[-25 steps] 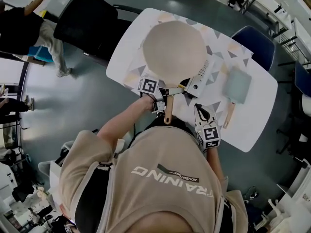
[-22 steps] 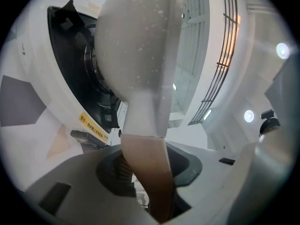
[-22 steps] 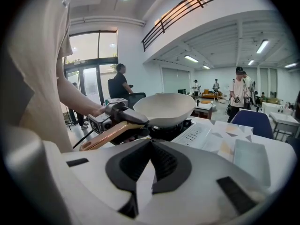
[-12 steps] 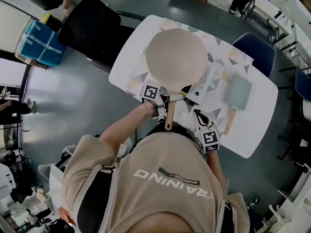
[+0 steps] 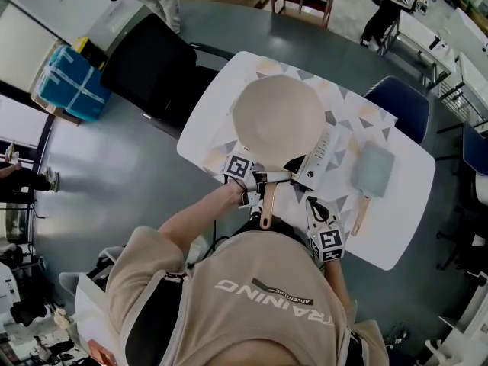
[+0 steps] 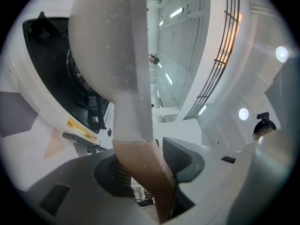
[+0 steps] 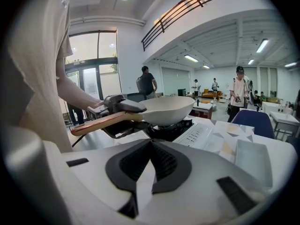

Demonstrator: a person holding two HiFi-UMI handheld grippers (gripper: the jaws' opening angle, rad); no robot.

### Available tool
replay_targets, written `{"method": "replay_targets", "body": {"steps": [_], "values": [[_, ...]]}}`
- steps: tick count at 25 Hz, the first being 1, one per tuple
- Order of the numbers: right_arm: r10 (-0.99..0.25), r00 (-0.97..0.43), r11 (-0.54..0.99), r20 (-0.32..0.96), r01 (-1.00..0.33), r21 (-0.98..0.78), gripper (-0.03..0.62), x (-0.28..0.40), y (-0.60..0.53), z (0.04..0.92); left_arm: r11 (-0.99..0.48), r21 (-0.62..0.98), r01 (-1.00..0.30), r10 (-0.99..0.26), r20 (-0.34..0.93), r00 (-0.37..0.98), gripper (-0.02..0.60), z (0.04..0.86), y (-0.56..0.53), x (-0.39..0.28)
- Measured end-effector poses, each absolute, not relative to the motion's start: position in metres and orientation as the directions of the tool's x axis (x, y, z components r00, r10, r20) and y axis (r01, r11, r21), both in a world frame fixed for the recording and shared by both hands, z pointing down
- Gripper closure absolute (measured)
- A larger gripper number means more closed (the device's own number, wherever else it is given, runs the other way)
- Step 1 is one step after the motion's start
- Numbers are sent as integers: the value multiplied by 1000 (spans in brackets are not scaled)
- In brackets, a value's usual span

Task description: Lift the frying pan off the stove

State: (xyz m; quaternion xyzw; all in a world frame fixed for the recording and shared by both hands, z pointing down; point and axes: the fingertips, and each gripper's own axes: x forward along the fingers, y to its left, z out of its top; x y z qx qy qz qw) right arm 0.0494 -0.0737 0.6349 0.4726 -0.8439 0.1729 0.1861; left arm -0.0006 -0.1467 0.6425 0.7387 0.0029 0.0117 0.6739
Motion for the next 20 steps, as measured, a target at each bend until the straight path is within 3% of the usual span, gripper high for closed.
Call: {"method": "replay_targets", "body": {"steps": [20], "values": [[-761,-481,491,436,-866,-99,588,53,-85,621,-199,980,2,76,13,997,387,590,-152,-13]]}}
